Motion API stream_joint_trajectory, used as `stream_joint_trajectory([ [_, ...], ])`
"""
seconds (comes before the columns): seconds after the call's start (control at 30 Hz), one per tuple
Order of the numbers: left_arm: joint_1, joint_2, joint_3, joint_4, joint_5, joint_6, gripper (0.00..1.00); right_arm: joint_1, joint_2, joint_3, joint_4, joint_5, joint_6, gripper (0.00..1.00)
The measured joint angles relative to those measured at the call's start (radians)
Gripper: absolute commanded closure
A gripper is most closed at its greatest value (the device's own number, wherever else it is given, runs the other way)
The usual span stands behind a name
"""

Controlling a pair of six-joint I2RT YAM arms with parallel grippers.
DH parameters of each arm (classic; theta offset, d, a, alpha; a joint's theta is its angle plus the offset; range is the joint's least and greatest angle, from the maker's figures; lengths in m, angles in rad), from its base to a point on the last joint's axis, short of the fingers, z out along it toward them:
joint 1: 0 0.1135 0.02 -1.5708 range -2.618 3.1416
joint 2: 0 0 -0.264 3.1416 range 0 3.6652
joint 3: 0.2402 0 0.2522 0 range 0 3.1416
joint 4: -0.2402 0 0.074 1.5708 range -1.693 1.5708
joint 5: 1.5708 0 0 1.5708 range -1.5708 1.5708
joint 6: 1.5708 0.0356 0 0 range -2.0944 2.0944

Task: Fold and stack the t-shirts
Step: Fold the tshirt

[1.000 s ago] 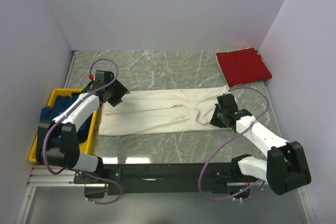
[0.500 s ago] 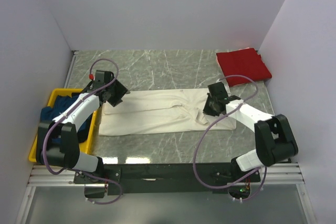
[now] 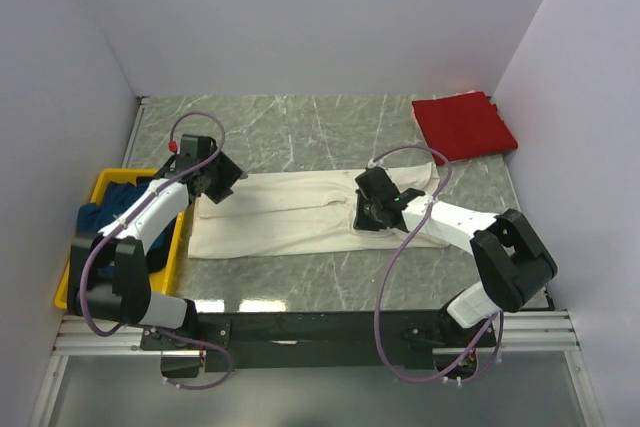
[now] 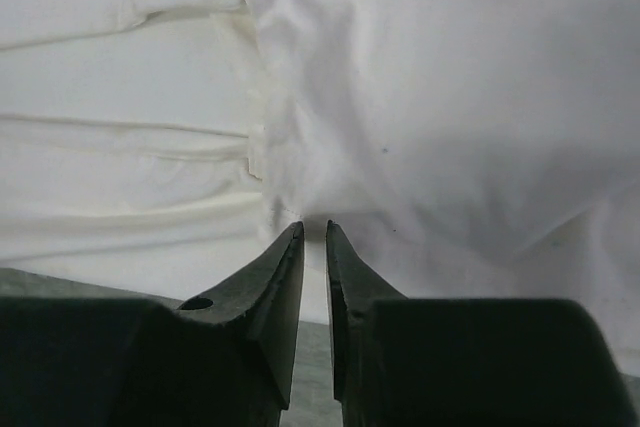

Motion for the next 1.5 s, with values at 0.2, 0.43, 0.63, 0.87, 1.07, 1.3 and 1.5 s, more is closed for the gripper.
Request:
stream_joint_trajectory([
  [0.2,0.000,-0.002,-0.003,0.000,0.001,0.000,0.37,-0.004,-0.008,0.002,-0.037,0.041,0.005,0.71],
  [0.43,0.000,-0.005,-0.003,0.000,0.006,0.000,0.37,-0.166,-0.114,0.002,-0.065,0.042,0.003,0.69],
  [0.63,0.000,-0.007,-0.003,0.000,0.013,0.000,0.37,-0.274,-0.113,-0.095,-0.021,0.019,0.017,0.70],
  [0.87,0.000,-0.008,-0.009,0.000,0.019,0.001,0.37,-0.282,-0.151,-0.202,0.023,-0.011,0.063,0.70],
  [1.07,-0.001,-0.008,-0.013,-0.003,0.023,0.017,0.36,-0.286,-0.235,-0.211,-0.069,-0.014,0.086,0.62],
  [1.3,-0.086,-0.036,-0.046,-0.010,-0.014,0.020,0.37,-0.286,-0.289,-0.072,-0.117,-0.016,0.088,0.53],
  [1.5,-0.214,-0.067,-0.129,-0.038,-0.122,-0.002,0.44,-0.288,-0.110,0.021,-0.067,-0.030,0.089,0.53],
])
